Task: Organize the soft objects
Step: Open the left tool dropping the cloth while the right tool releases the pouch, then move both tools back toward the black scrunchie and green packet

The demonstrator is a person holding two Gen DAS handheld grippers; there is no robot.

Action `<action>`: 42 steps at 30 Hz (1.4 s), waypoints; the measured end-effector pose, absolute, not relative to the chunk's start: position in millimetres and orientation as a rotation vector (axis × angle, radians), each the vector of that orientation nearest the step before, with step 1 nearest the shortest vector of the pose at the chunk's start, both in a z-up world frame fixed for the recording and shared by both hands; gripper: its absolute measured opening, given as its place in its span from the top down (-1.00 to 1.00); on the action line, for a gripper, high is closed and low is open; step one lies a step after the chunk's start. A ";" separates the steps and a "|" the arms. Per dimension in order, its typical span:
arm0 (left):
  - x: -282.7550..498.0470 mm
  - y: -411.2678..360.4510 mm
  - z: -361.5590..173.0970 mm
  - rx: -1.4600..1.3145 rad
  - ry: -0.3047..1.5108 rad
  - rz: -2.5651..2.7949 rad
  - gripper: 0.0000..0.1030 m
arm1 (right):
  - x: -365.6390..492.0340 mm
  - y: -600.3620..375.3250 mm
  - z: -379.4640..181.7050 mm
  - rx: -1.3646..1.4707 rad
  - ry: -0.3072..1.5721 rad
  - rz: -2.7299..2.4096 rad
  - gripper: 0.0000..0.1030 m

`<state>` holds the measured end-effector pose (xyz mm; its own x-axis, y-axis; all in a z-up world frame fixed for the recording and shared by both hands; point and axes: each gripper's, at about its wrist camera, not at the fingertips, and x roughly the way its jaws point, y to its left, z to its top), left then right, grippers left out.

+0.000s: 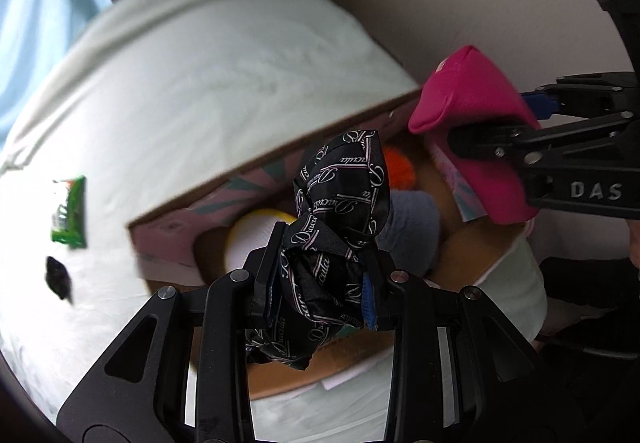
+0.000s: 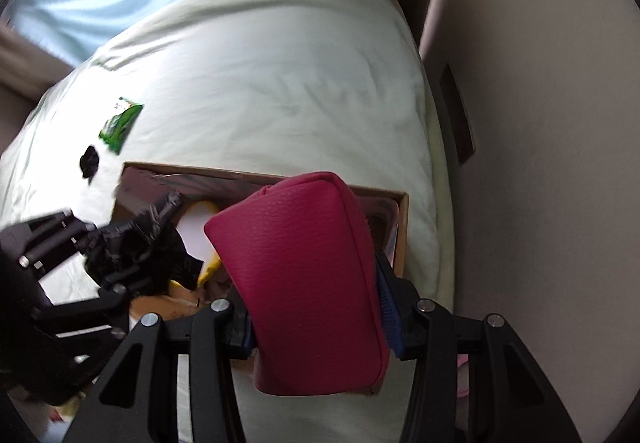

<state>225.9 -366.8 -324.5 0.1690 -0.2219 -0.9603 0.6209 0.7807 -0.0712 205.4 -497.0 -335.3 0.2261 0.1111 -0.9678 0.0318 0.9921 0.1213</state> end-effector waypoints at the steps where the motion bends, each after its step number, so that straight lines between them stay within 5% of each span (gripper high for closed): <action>1: 226.7 -367.8 -330.2 0.376 1.279 -0.623 0.46 | 207.1 -499.6 -341.0 0.140 1.354 0.050 0.14; 6: 230.2 -371.6 -345.9 0.397 1.305 -0.623 0.46 | 210.5 -505.7 -363.1 0.212 1.405 0.042 0.13; 8: 228.5 -373.1 -341.4 0.396 1.275 -0.652 0.02 | 212.2 -505.8 -369.2 0.225 1.418 0.022 0.09; 9: 227.3 -375.1 -340.4 0.433 1.262 -0.638 -0.70 | 213.0 -505.8 -371.3 0.230 1.420 0.019 0.01; 10: 225.5 -375.3 -339.0 0.472 1.238 -0.615 -0.99 | 213.6 -505.5 -373.0 0.241 1.413 0.016 -0.25; 11: 223.5 -372.3 -336.6 0.465 1.219 -0.626 -0.99 | 213.9 -505.9 -372.9 0.257 1.397 0.013 -0.47; 12: 222.3 -369.6 -336.1 0.456 1.222 -0.646 -0.99 | 214.1 -506.8 -371.9 0.270 1.385 0.012 -0.91; 13: 221.9 -366.7 -337.8 0.453 1.237 -0.651 -0.99 | 214.7 -507.7 -371.6 0.280 1.376 0.010 -1.00; 27: 216.1 -358.5 -300.5 0.460 1.201 -0.619 -0.99 | 204.4 -507.9 -346.9 0.381 1.318 0.040 -1.00; 42: 176.0 -254.5 -161.8 0.264 1.028 -0.474 -0.99 | 167.5 -444.7 -209.5 0.289 1.110 0.096 -1.00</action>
